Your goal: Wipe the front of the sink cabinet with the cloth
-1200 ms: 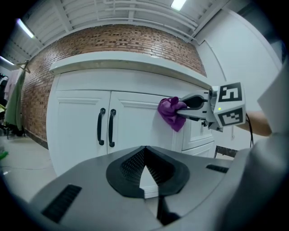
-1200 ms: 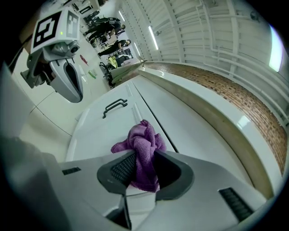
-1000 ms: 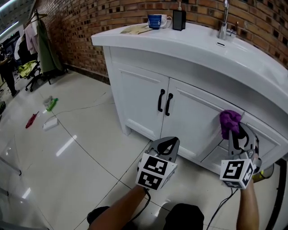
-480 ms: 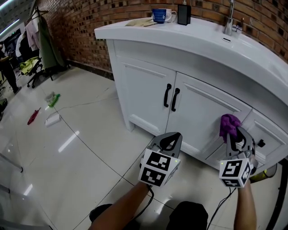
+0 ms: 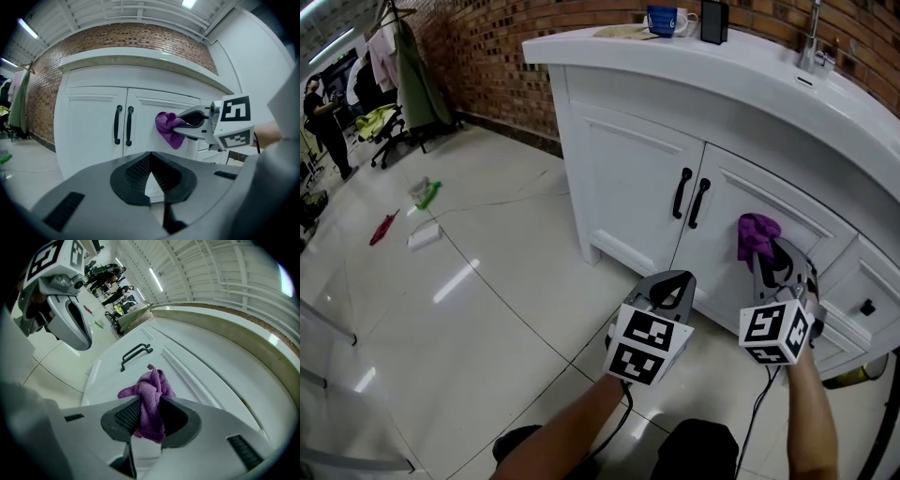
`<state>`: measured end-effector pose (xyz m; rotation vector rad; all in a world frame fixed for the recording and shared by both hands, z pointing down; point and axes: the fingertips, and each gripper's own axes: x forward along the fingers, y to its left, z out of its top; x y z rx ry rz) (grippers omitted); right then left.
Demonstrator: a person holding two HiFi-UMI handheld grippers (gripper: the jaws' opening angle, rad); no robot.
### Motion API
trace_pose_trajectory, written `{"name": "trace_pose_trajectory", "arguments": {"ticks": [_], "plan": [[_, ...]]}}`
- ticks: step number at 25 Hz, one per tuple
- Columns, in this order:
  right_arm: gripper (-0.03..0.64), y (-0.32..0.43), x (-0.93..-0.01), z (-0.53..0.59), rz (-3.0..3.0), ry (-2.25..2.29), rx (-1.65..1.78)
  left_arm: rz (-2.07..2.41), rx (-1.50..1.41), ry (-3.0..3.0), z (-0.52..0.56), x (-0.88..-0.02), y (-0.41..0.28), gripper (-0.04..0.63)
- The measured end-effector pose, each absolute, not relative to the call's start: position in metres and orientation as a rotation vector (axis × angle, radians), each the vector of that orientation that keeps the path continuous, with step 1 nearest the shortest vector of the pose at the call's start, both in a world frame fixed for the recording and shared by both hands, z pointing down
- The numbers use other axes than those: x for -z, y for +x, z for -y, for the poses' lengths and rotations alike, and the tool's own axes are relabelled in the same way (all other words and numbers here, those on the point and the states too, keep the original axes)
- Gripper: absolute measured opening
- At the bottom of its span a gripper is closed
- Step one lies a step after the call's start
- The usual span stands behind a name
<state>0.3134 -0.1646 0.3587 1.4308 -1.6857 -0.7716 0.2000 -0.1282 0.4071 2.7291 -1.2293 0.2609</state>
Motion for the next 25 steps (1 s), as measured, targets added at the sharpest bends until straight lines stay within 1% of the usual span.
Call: {"name": "trace_pose_trajectory", "arguments": {"ticks": [8, 16, 19, 25], "plan": [[0.112, 0.257, -0.373, 0.199, 1.729, 1.341, 0.797, 1.249, -0.266, 2.701, 0.118, -0.416, 0.173, 0.005], [0.112, 0.227, -0.394, 0.209, 1.729, 1.262, 0.834, 1.282, -0.269, 2.675, 0.120, -0.417, 0.149, 0.005], [0.112, 0.235, -0.398, 0.204, 1.685, 1.235, 0.862, 1.285, -0.281, 2.666, 0.122, -0.421, 0.149, 0.005], [0.112, 0.283, -0.400, 0.181, 1.606, 1.293, 0.835, 1.239, -0.300, 2.706, 0.127, -0.423, 0.172, 0.005]]}}
